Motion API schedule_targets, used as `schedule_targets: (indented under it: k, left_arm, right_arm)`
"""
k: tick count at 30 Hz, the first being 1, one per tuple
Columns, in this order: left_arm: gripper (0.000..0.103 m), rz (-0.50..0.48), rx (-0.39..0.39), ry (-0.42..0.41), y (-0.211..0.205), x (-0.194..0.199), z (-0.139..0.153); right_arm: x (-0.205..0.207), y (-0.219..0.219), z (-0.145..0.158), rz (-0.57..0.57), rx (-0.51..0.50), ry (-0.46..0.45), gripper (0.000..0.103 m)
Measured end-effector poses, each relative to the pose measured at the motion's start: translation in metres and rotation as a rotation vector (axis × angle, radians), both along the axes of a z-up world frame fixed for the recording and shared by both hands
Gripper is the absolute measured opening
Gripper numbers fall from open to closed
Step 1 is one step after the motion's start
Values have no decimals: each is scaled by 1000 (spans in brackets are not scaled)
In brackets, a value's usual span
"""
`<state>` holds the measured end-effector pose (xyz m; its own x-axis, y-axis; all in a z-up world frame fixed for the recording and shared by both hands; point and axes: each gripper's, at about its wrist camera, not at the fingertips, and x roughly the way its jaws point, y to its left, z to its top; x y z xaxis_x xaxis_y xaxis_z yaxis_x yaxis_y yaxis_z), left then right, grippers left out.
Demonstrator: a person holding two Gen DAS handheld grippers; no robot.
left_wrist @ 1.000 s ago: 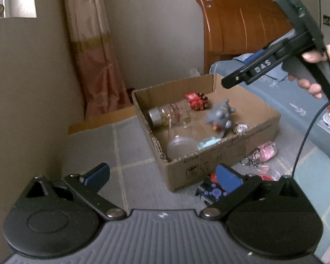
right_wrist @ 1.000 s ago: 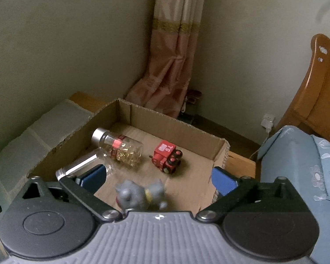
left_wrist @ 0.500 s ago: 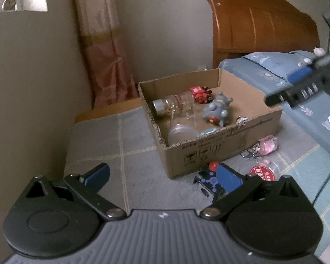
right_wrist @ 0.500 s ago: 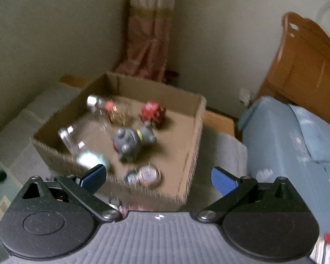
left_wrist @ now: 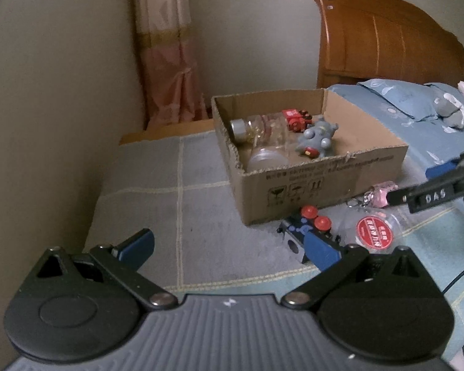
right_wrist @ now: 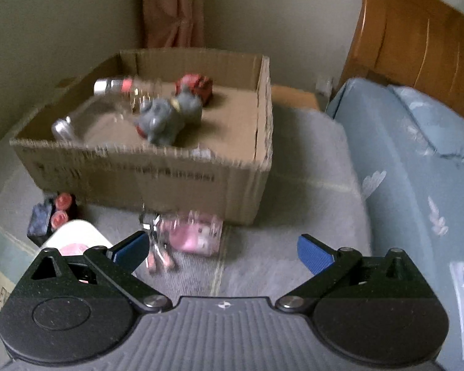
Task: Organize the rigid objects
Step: 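Move the left gripper to the black-and-red cube toy and close on it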
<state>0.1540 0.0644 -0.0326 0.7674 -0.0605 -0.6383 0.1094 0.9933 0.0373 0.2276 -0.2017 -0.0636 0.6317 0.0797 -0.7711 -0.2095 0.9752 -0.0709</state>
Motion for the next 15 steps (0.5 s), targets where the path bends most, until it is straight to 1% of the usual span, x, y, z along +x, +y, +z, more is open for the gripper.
schedule_targets:
  k: [3, 7, 11, 15]
  left_arm:
    - [102, 8, 3, 3, 3, 4, -3]
    - [102, 16, -14, 10, 5, 10, -6]
    - [102, 17, -28, 17, 5, 16, -9]
    - [102, 12, -29, 27, 2, 21, -12]
  right_arm:
    - [4, 0, -10, -4, 14, 28, 103]
    - [13, 2, -15, -13, 32, 44, 103]
    - [19, 5, -19, -21, 44, 47, 103]
    - [20, 3, -23, -51, 28, 32, 103]
